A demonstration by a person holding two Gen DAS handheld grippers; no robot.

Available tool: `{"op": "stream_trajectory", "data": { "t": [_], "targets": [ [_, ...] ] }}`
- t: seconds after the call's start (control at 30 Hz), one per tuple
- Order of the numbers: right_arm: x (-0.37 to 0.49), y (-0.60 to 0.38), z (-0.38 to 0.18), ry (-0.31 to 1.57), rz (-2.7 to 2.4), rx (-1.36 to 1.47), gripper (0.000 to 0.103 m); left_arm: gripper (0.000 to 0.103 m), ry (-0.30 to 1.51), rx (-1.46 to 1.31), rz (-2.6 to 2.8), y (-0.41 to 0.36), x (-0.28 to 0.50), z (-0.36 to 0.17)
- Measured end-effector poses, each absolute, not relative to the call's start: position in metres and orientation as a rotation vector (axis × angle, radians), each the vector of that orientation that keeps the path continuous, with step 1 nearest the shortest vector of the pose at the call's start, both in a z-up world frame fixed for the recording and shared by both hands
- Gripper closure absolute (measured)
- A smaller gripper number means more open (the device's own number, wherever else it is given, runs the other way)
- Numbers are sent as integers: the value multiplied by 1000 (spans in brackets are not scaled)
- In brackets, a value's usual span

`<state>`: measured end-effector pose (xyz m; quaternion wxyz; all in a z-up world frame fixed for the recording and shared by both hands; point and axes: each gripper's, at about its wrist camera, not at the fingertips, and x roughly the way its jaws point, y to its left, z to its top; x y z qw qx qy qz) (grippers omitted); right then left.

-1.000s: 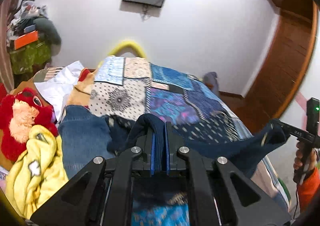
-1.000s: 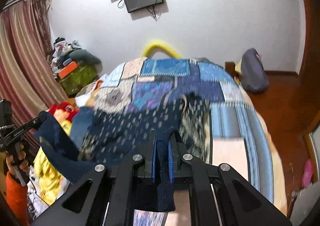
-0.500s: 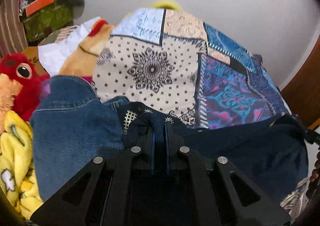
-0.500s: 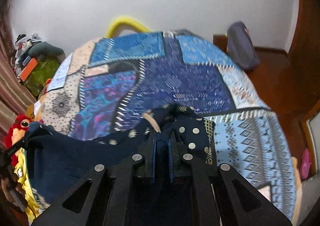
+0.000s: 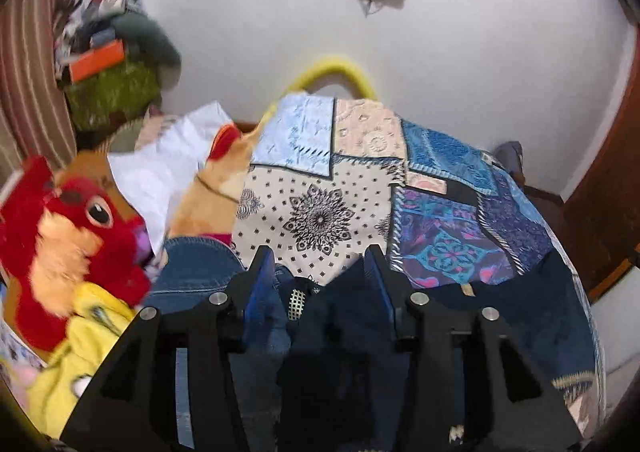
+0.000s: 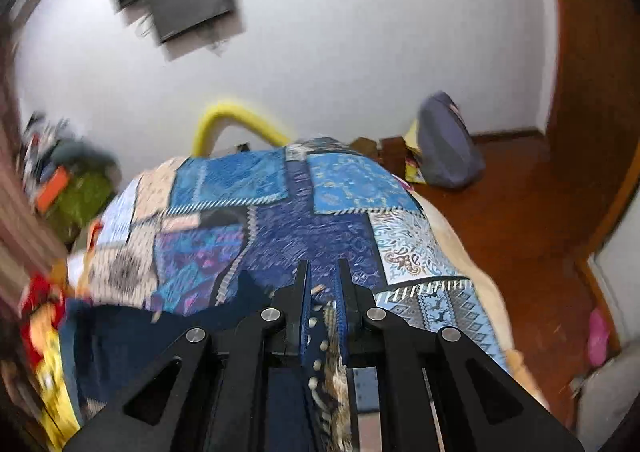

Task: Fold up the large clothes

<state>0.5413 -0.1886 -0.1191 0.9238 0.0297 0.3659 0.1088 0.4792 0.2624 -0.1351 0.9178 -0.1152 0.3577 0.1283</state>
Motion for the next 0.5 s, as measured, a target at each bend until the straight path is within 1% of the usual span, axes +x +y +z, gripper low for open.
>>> {"op": "stream_trajectory", "data": {
  "t": [0.07, 0.2, 0.27, 0.5],
  "targets": [
    [523, -166, -115, 751, 309, 8, 96, 58, 751, -203, 212, 247, 470, -131],
    [488, -115, -119, 750, 433, -98, 96, 49, 783, -131, 140, 212, 458, -139],
    [475, -92, -127, 755, 477, -121, 96, 48, 801, -98, 107, 193, 454, -148],
    [451, -22, -183, 842, 579, -191, 96, 48, 910, -85, -18, 143, 463, -200]
  ]
}}
